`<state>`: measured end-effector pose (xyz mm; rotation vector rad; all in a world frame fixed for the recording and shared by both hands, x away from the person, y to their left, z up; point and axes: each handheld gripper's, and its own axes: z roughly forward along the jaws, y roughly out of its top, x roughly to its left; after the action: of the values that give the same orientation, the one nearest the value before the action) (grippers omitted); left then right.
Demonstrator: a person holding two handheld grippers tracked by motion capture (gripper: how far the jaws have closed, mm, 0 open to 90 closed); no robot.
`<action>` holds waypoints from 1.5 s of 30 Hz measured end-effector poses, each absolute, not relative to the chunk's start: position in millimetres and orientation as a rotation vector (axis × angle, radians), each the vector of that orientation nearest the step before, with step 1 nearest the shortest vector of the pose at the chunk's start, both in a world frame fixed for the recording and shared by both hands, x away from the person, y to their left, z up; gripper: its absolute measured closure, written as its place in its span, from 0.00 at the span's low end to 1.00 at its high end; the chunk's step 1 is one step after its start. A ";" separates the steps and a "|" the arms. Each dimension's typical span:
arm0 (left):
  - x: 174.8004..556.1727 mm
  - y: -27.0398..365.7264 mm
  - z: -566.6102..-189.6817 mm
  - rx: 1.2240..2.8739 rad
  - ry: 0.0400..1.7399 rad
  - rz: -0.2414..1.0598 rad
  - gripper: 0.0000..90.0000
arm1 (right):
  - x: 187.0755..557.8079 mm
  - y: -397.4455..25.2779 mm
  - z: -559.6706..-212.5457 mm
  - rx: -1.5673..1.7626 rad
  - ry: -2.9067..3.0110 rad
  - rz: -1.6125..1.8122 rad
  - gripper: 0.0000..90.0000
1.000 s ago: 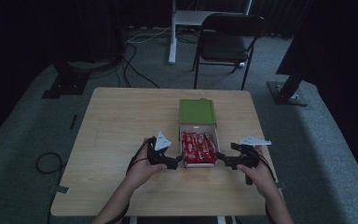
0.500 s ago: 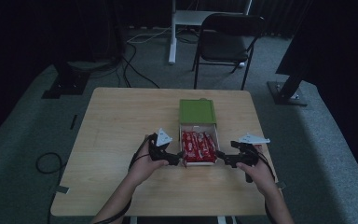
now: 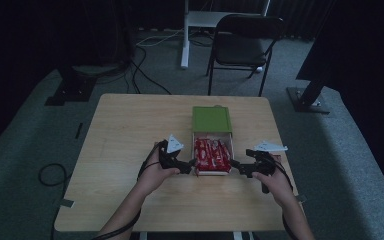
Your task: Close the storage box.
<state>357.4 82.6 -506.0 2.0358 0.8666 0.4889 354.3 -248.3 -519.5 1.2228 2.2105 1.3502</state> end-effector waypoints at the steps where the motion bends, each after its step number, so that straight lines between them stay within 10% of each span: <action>1: 357.9 82.9 -506.2 2.037 0.867 0.485 0.10 | 354.8 -248.2 -519.3 1.219 2.209 1.347 0.14; 45: 384.0 84.2 -499.1 2.036 0.891 0.471 0.10 | 375.0 -244.5 -512.9 1.234 2.189 1.324 0.14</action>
<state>384.0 84.2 -499.1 2.0360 0.8906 0.4706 375.0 -244.5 -512.9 1.2341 2.1893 1.3244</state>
